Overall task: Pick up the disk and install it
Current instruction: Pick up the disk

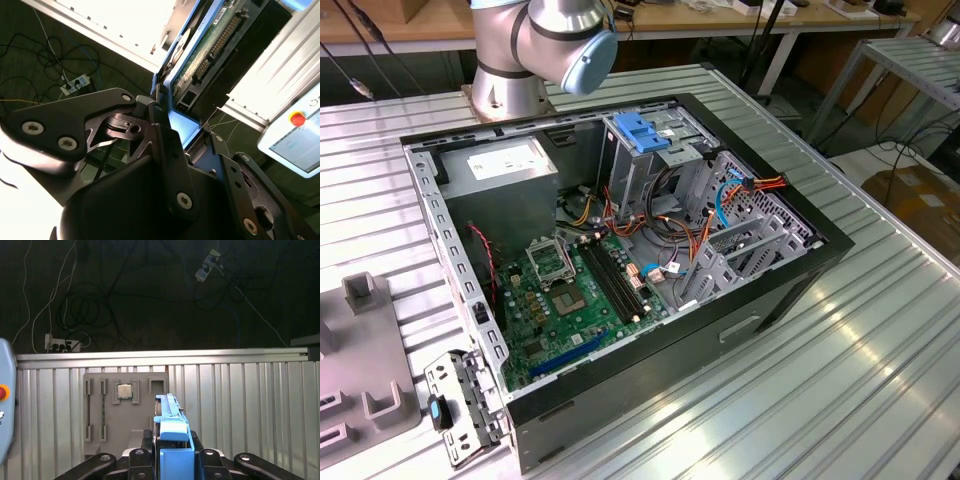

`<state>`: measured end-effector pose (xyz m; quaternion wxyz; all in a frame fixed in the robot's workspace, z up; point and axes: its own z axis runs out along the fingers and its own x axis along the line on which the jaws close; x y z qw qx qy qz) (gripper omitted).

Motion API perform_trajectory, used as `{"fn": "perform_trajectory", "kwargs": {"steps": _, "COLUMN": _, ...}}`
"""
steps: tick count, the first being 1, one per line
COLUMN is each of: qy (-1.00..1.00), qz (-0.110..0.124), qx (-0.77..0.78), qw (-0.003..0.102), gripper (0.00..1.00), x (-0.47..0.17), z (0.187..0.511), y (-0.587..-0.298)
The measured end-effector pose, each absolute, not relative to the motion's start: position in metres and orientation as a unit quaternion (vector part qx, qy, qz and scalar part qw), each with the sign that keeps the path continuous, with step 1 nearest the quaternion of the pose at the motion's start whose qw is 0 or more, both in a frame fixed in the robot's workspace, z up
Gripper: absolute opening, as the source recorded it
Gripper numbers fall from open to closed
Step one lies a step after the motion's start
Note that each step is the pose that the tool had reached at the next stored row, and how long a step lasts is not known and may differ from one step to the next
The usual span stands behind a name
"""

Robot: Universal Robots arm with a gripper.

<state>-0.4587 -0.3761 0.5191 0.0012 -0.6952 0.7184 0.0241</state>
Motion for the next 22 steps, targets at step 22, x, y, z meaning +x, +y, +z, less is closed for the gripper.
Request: {"fn": "perform_trajectory", "kwargs": {"steps": 22, "qy": 0.718, "qz": 0.024, "qx": -0.695, "qw": 0.001, "gripper": 0.37, "x": -0.441, "z": 0.519, "y": -0.376}}
